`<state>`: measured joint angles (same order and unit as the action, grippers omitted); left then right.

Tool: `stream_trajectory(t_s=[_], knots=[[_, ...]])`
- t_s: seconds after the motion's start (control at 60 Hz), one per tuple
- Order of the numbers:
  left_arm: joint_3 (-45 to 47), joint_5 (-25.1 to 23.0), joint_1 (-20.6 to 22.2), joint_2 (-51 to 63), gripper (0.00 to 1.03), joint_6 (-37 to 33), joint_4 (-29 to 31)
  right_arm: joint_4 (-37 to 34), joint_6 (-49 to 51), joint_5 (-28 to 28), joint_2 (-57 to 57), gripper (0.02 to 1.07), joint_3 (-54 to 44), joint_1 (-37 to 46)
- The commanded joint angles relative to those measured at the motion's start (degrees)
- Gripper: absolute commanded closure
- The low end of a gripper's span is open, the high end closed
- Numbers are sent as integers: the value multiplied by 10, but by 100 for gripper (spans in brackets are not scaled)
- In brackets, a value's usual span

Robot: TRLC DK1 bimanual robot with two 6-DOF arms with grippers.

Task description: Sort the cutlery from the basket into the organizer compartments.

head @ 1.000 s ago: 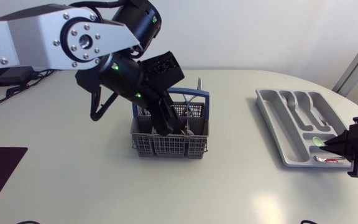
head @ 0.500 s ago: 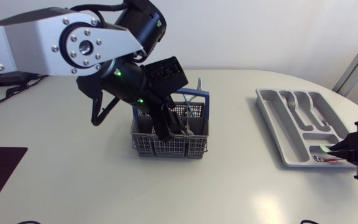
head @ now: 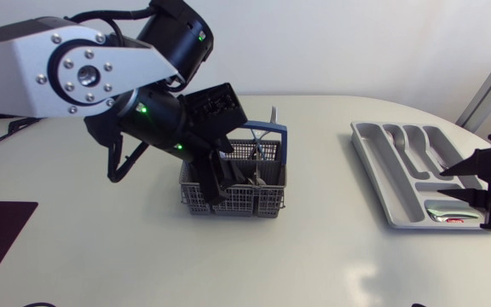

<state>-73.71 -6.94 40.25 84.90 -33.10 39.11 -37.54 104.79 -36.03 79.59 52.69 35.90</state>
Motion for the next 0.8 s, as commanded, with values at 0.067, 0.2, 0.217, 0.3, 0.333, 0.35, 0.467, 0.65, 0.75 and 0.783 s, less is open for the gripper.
stream_trajectory(t_s=[0.067,0.2,0.217,0.3,0.333,0.35,0.467,0.65,0.75,0.783], knots=[[41,3,2,-28,29,-15,-15,-56,-185,-7,-91,50,-14,-127],[68,3,1,-39,29,-16,-34,-68,-357,0,-129,50,-14,-271],[71,3,1,-40,29,-17,-35,-69,-381,3,-131,50,-13,-294],[95,3,1,-49,29,-23,-51,-51,-492,38,-132,50,-6,-383],[101,3,0,-52,29,-24,-57,-43,-530,47,-130,50,-3,-409],[104,3,0,-54,29,-26,-60,-39,-547,52,-129,50,-1,-421],[123,3,0,-58,29,-28,-78,-19,-634,82,-118,50,5,-493],[154,3,-1,-57,29,-32,-119,11,-751,105,-71,51,36,-568],[172,3,-3,-58,29,-32,-140,26,-802,104,-50,51,51,-584],[176,3,-3,-59,29,-32,-146,30,-813,104,-44,53,53,-591]])
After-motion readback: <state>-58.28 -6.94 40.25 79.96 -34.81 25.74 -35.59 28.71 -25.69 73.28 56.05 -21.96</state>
